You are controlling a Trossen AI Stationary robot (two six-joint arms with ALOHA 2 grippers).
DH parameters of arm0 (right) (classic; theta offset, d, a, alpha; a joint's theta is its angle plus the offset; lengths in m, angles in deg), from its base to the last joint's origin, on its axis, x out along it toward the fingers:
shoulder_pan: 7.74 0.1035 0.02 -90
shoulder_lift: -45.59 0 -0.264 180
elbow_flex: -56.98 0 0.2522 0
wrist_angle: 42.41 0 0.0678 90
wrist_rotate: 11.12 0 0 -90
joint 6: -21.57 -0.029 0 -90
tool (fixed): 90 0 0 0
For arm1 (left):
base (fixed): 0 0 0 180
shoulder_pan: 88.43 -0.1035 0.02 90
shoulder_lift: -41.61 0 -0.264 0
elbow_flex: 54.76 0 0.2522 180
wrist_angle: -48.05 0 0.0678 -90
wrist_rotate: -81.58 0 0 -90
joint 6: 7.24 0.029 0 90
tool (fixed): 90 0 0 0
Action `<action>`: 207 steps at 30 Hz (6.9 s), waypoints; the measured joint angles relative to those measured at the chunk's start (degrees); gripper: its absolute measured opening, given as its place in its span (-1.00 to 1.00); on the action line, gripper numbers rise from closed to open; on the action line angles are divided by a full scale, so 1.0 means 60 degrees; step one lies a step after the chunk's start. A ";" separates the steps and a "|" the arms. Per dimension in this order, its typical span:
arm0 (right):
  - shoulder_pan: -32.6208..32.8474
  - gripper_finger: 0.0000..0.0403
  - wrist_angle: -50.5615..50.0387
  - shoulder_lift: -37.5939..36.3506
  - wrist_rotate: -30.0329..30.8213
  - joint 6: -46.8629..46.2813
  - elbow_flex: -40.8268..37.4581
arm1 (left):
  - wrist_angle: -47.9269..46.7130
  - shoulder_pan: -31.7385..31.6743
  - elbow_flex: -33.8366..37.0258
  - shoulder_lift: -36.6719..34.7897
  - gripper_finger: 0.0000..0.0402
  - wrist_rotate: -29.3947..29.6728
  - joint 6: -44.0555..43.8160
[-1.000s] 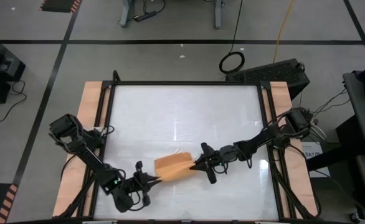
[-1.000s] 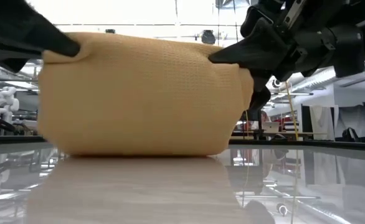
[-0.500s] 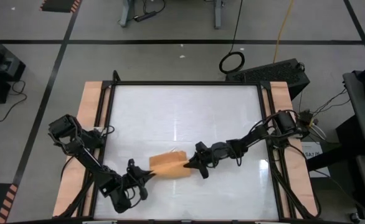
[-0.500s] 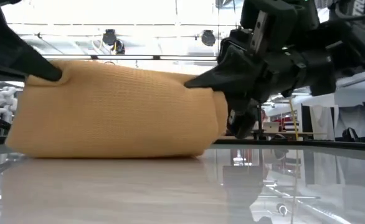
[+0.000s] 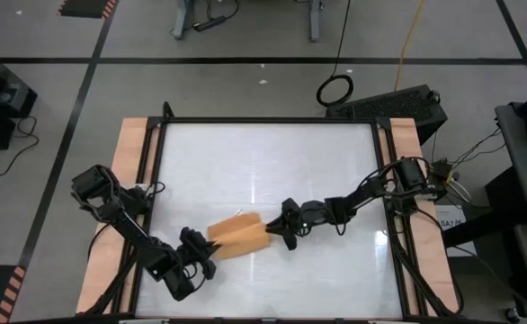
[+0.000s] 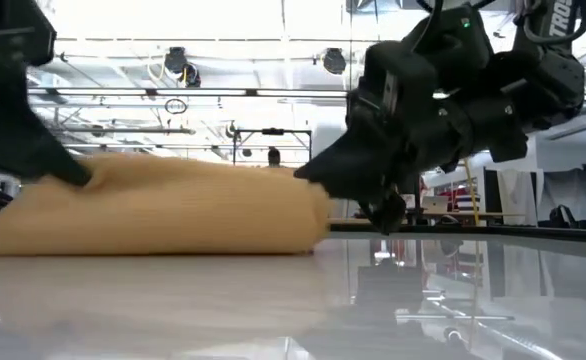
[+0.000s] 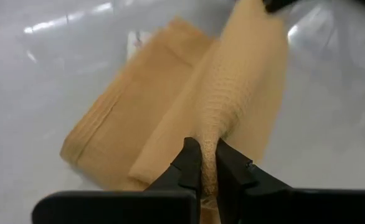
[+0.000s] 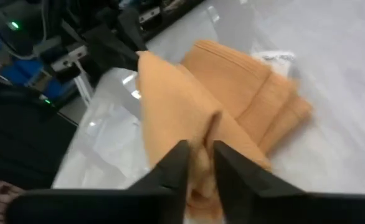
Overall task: Roll towel
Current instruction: Roll the yellow towel
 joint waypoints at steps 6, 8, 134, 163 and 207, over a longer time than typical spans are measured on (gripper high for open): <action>-0.0072 -0.13 -0.1052 -0.0607 0.0054 0.1667 0.0007 | -0.0189 -0.0153 0.0008 -0.0004 -0.89 -0.0637 -0.0451; -0.0080 0.04 -0.1681 -0.1031 -0.0097 0.2940 0.0007 | -0.0201 -0.0110 0.0008 -0.0004 -0.89 -0.0627 -0.0555; 0.2607 0.77 -0.1939 -0.0891 0.3242 0.6951 0.0081 | 0.5187 -0.0888 -0.0791 0.1800 0.50 -0.0068 1.2280; 0.1778 0.76 -0.0902 0.0768 0.2533 0.6311 0.0150 | 0.1540 -0.1138 -0.0972 0.1508 0.50 -0.0803 0.9764; 0.1083 -0.80 -0.3117 -0.1060 -0.0301 0.0949 0.0324 | 0.1731 -0.1773 -0.0665 -0.0138 -0.81 -0.3636 0.7164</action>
